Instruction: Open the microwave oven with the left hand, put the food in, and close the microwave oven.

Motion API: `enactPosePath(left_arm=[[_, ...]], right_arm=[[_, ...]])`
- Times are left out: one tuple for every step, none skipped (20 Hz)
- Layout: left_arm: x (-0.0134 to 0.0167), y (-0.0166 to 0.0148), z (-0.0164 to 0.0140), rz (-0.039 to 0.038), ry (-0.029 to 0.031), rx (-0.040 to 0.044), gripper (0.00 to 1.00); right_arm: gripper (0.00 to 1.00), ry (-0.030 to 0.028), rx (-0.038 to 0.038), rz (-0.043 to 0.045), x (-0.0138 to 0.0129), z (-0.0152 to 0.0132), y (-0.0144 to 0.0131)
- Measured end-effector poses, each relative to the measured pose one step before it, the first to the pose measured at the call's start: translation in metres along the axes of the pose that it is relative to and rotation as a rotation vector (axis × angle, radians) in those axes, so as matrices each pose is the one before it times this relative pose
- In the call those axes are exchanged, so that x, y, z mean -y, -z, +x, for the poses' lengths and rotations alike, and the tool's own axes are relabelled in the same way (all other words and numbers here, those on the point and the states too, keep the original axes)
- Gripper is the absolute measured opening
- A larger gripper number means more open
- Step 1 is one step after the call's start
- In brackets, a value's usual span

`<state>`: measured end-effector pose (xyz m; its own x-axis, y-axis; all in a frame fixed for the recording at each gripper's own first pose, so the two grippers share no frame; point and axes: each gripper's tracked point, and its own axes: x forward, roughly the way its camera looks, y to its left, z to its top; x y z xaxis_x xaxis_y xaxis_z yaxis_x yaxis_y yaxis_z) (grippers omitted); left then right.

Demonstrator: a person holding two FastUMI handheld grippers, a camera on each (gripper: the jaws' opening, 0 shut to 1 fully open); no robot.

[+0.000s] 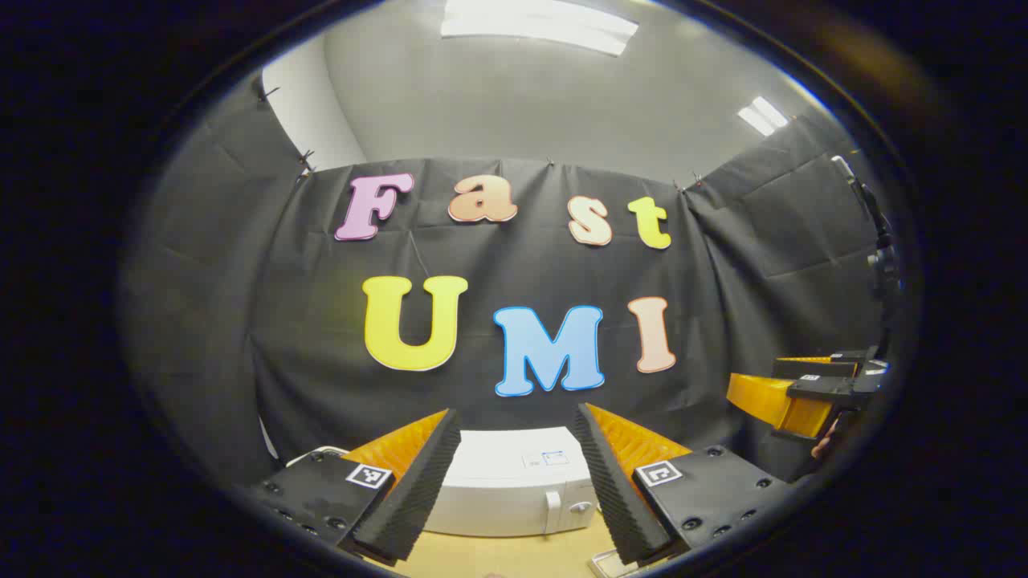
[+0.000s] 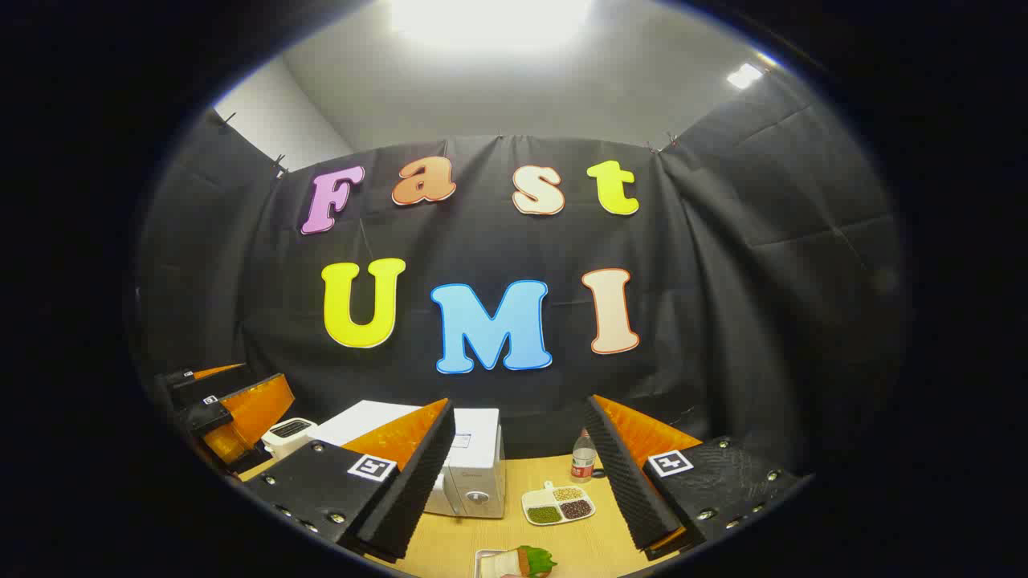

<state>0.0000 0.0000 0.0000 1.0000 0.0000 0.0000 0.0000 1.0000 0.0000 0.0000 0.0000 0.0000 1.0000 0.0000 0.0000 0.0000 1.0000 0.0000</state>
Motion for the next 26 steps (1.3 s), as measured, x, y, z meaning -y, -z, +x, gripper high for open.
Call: enactPosePath(left_arm=[[0.00226, 0.002, 0.00014, -0.0029, 0.00367, -0.00405, 0.94], [0.00053, 0.00376, -0.00003, -0.00055, 0.00114, -0.00689, 0.94], [0.001, 0.00163, -0.00058, -0.00128, -0.00049, -0.00561, 0.94], [0.00168, 0.00117, 0.00066, -0.00368, 0.00143, -0.00194, 0.94], [0.00081, 0.00134, -0.00014, -0.00308, 0.00168, 0.0015, 0.94], [0.00135, 0.00174, -0.0001, 0.00233, 0.00078, 0.00004, 0.94], [-0.0007, 0.00075, 0.00179, 0.00551, -0.00133, -0.00315, 0.94], [0.00155, 0.00189, 0.00082, 0.00225, -0.00314, -0.00247, 0.94], [-0.00004, -0.00022, 0.00267, -0.00265, -0.00506, 0.00185, 0.95], [0.0007, -0.00147, -0.00146, -0.00486, -0.00336, 0.00457, 0.96], [0.00087, -0.00155, 0.00068, -0.00193, -0.00271, 0.00459, 0.98], [0.00004, 0.00126, 0.00084, 0.00033, -0.0018, 0.00033, 0.98], [0.0, 0.00117, 0.00175, 0.00154, -0.00345, -0.00363, 0.98], [0.00114, 0.0043, 0.0018, 0.00133, -0.00225, -0.00747, 0.98], [0.0019, 0.00346, 0.00114, -0.00019, 0.00187, -0.00795, 0.97], [0.00261, 0.0053, 0.00299, -0.0006, 0.00205, -0.00767, 0.98], [0.00198, 0.00378, 0.00212, -0.00203, 0.00227, -0.00225, 0.98], [0.00184, 0.00487, 0.00262, -0.0005, 0.0041, -0.00042, 0.98], [0.00406, 0.00545, 0.00472, -0.00404, 0.01108, -0.00713, 0.95], [0.00458, 0.01009, 0.00384, -0.00676, 0.01235, -0.01399, 0.98], [0.00346, 0.01051, 0.00514, -0.00684, 0.00765, -0.01551, 0.96], [0.00036, 0.01179, 0.00769, -0.00616, 0.00236, -0.01732, 0.94], [0.00061, 0.01283, 0.00823, -0.00788, 0.00201, -0.02241, 0.94], [0.00028, 0.01341, 0.0089, -0.00691, -0.00091, -0.02411, 0.98], [-0.00048, 0.01503, 0.00997, -0.00427, -0.00298, -0.02677, 0.96], [-0.00112, 0.01924, 0.01248, 0.00088, -0.00357, -0.0316, 0.96]], right_arm=[[0.98, 0.00284, 0.00112, 0.00079, 0.00119, -0.00053, -0.00089], [0.98, 0.00384, 0.00223, 0.00051, 0.00187, -0.00109, -0.00019], [0.98, 0.00201, -0.00037, -0.00139, 0.00152, -0.00024, 0.00015], [0.98, 0.0024, -0.00098, -0.00285, 0.00097, 0.00029, 0.0012], [0.98, 0.00204, 0.00041, -0.0011, 0.00155, -0.00018, 0.00014], [0.98, 0.00001, 0.00148, 0.00185, 0.00166, -0.0011, -0.00005], [0.98, -0.00072, 0.00058, 0.00207, 0.0006, 0.00003, -0.00048], [0.98, -0.0031, -0.00054, -0.00024, 0.00015, 0.00186, 0.00187], [0.98, -0.00393, -0.00253, -0.00408, 0.00021, 0.00124, 0.00032], [0.98, -0.00328, -0.00181, -0.00574, 0.00011, 0.00087, 0.00176], [0.98, -0.00248, -0.00095, -0.00408, 0.00028, 0.00135, -0.00063], [0.98, -0.00152, -0.00029, -0.00083, 0.00096, 0.00119, 0.0012], [0.98, -0.00318, -0.00093, 0.00392, 0.00059, 0.00177, 0.00011], [0.98, -0.00278, -0.00209, 0.00332, 0.0, 0.00012, 0.00175], [0.98, -0.00248, -0.00441, 0.00087, 0.00085, 0.00104, 0.00102], [0.98, -0.00121, -0.00365, -0.00065, 0.00129, 0.00088, 0.00243], [0.98, -0.00111, -0.0056, -0.00034, 0.00211, 0.00054, 0.00128], [0.98, -0.00082, -0.0037, 0.00142, 0.00187, 0.00154, 0.00127], [0.98, 0.00123, -0.00466, 0.00202, 0.00252, 0.00255, 0.00077], [0.98, 0.00077, -0.00256, 0.00174, 0.00221, 0.00231, 0.00165], [0.98, 0.0018, -0.00311, 0.0, 0.00222, 0.00238, 0.00081], [0.98, 0.00349, -0.00305, -0.00337, 0.00345, 0.00389, 0.00251], [0.98, 0.00237, -0.00384, -0.00436, 0.00342, 0.00257, 0.0018], [0.98, 0.00086, -0.00631, -0.00372, 0.0019, 0.00175, 0.00419], [0.98, -0.00122, -0.0081, -0.00212, 0.00147, 0.00236, 0.00278], [0.98, 0.0011, -0.00746, -0.00161, 0.00214, 0.00175, 0.00368]])
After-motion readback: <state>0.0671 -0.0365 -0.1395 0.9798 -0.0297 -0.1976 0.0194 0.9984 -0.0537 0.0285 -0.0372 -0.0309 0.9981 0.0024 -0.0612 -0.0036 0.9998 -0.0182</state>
